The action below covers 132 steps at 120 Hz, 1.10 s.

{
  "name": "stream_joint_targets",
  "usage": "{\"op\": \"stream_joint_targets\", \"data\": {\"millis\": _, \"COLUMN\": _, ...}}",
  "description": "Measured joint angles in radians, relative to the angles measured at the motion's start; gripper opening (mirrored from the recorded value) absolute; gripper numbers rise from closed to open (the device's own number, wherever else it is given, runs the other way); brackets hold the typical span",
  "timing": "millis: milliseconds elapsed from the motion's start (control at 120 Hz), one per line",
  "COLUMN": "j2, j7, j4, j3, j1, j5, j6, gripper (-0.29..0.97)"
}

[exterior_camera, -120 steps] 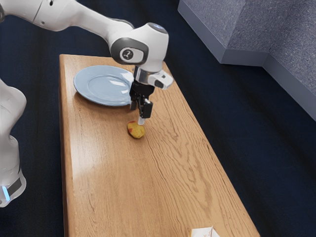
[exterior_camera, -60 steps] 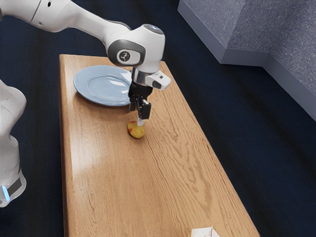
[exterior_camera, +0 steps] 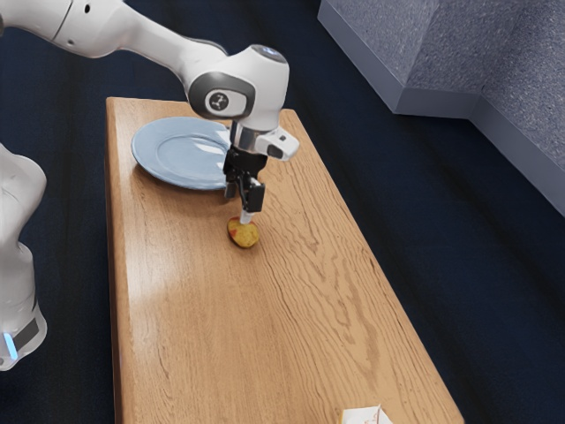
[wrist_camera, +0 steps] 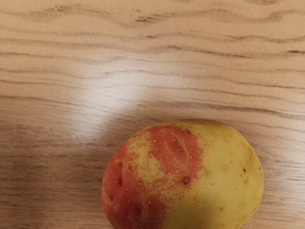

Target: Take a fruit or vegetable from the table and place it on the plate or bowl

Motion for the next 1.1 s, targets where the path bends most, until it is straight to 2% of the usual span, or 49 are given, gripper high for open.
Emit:
{"op": "stream_joint_targets", "data": {"millis": 692, "j2": 0.114, "j7": -0.005, "j4": -0.008, "j3": -0.009, "j1": -0.009, "j5": -0.014, "j6": 0.065, "gripper": 0.68}}
{"op": "stream_joint_targets", "data": {"millis": 1100, "j2": 0.128, "j7": -0.008, "j4": -0.011, "j3": -0.009, "j1": -0.01, "j5": -0.026, "j6": 0.087, "gripper": 0.68}}
